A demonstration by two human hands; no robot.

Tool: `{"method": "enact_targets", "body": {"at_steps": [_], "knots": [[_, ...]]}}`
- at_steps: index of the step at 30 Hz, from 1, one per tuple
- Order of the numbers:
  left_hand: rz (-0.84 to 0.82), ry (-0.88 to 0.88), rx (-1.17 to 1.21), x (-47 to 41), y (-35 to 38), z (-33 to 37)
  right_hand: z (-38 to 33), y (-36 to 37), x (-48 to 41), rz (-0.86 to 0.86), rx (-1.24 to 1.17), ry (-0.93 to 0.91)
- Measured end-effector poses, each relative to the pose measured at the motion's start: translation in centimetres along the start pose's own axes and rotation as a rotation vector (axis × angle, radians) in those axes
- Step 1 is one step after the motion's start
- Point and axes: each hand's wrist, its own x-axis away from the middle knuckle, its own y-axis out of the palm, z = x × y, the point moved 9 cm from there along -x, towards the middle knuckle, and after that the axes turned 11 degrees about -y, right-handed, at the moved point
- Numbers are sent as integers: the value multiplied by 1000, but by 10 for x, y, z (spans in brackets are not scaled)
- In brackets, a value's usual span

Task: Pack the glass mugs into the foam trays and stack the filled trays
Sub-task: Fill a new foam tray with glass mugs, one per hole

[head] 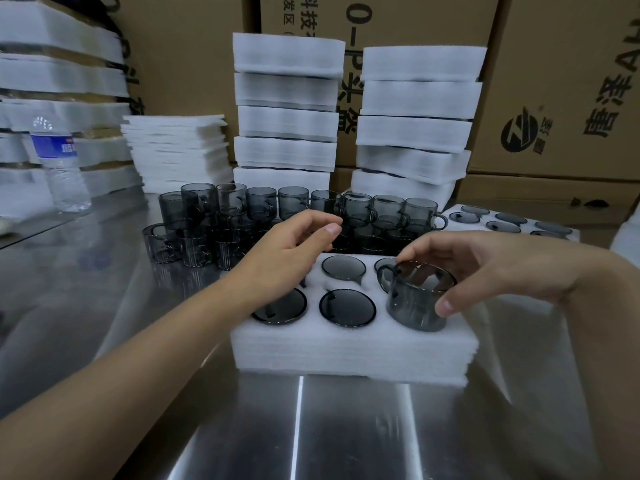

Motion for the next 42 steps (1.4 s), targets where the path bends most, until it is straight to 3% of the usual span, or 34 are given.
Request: {"method": "enact_targets", "body": {"at_steps": [18, 20, 23, 24, 30, 42], "knots": [[-26, 20, -49, 1, 4, 3, 7, 3, 6, -83, 292, 198], [-44, 45, -80, 3, 6, 6, -4, 2, -2, 34, 285, 135], [-42, 69, -112, 3, 6, 8, -28, -12, -17, 415, 236, -72], [-37, 68, -111, 3, 5, 8, -32, -8, -21, 453, 239, -104], [-24, 60, -150, 2, 6, 7, -4, 36, -46, 91, 577, 93], [13, 48, -215, 2, 5, 7, 18, 49, -56, -42, 761, 172]]}}
